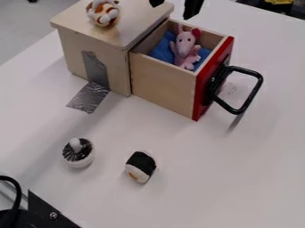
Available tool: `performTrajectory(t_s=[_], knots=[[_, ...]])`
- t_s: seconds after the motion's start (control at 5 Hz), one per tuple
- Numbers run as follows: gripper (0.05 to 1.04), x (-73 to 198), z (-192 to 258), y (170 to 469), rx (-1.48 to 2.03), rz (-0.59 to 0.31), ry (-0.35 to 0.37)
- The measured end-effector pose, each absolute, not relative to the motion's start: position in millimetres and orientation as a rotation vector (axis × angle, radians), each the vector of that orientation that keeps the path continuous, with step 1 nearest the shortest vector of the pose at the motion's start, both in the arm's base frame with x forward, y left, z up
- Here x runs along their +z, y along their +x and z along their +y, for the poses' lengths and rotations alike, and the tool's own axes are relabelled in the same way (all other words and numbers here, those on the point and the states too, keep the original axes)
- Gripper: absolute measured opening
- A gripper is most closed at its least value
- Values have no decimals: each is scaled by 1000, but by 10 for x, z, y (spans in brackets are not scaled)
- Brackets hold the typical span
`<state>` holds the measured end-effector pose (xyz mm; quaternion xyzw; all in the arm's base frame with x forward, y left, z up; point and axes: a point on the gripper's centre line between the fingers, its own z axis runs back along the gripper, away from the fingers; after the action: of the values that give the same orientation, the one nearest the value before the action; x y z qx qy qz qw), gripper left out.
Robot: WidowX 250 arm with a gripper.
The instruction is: Closed the drawer
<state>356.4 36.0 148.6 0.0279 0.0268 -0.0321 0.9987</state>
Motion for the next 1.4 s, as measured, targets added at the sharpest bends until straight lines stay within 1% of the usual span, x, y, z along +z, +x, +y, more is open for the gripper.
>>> performTrajectory(t_s=[0.2,0.4,0.6,0.8,1.0,1.2,1.4], knots=[[1000,1372,357,3551,-64,88,51],[1000,1225,57,3577,-109,123,37],[1000,1087,-569,3609,-209,118,51],[1000,1052,-916,3693,-253,81,65],[1000,857,-1151,3736,-246,86,76],[1000,585,-1133,3770,-201,126,110],[1000,296,-1122,3764,-177,194,129]])
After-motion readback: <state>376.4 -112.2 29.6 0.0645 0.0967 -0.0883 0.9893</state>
